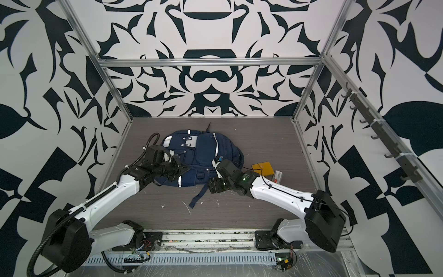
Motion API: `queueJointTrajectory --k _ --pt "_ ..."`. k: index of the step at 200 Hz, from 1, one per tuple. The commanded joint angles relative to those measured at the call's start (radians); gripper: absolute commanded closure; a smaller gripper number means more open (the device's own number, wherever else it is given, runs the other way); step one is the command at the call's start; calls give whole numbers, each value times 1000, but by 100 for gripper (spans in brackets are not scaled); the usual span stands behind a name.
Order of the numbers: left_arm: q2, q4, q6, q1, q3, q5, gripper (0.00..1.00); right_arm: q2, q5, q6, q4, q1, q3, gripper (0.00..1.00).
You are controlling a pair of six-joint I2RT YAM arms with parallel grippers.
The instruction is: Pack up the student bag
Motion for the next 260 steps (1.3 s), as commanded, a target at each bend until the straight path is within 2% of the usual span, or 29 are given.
queueJointTrajectory --k 1,60,94,162,189,212,260 --pt "7 94 27 -6 46 71 100 -11 15 20 51 2 59 29" --pt "43 134 40 -7 74 133 100 -74 57 54 66 2 -2 30" --pt "53 135 39 -9 91 117 100 -116 63 79 97 3 -56 31" --pt "65 152 37 -21 107 111 100 -141 -43 76 266 3 -137 33" --pt "134 150 30 -21 127 151 100 -169 -92 23 307 0 -163 39" --pt "135 134 42 -27 151 129 100 -182 -129 -19 280 -23 -166 40" --pt "126 106 65 -27 170 123 100 -284 -75 -5 246 -96 -193 45"
